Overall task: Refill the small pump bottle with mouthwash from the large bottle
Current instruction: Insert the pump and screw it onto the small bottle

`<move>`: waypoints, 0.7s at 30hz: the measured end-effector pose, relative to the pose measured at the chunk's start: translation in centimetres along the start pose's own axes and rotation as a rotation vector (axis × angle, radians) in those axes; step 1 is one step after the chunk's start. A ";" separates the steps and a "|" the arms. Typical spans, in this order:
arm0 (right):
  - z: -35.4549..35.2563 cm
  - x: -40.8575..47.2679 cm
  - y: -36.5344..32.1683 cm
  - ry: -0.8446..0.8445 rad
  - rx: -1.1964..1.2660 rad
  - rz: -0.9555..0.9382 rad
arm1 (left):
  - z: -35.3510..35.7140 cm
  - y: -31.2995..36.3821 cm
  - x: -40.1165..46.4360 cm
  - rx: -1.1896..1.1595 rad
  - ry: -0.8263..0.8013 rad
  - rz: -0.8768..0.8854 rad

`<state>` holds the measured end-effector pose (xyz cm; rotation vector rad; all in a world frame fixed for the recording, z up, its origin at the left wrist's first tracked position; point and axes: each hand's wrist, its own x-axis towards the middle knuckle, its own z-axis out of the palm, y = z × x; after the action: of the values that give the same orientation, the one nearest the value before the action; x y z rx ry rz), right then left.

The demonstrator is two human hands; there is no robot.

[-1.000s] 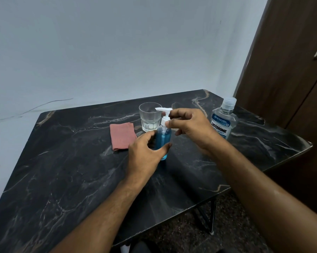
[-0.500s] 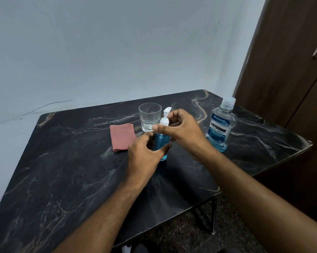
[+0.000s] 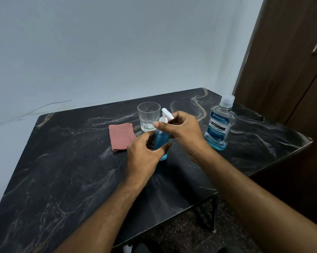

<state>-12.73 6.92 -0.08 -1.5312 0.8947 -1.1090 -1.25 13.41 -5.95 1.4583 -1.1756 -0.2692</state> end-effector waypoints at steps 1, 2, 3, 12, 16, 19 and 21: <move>0.1 0.0 0.1 0.003 -0.014 0.002 | 0.0 -0.1 0.0 0.003 0.002 0.001; 0.2 0.0 0.1 -0.003 -0.027 0.004 | 0.0 -0.1 0.0 0.004 0.006 0.001; 0.2 -0.1 0.1 -0.024 -0.040 0.008 | 0.1 -0.1 0.0 0.007 0.013 0.000; -0.4 -0.1 -0.1 -0.047 0.072 -0.058 | 0.1 -0.4 0.2 -0.022 0.015 -0.031; 0.0 -0.1 0.0 -0.004 0.090 -0.046 | 0.1 -0.3 0.2 -0.011 0.021 -0.028; 0.3 0.0 0.2 0.011 0.043 -0.048 | 0.1 -0.3 0.1 0.005 0.009 -0.021; 0.4 0.1 0.3 -0.006 0.024 -0.045 | 0.0 -0.3 0.1 0.006 0.017 -0.023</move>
<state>-12.38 6.89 -0.43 -1.5408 0.8439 -1.1428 -1.09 13.24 -6.12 1.4772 -1.1478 -0.2685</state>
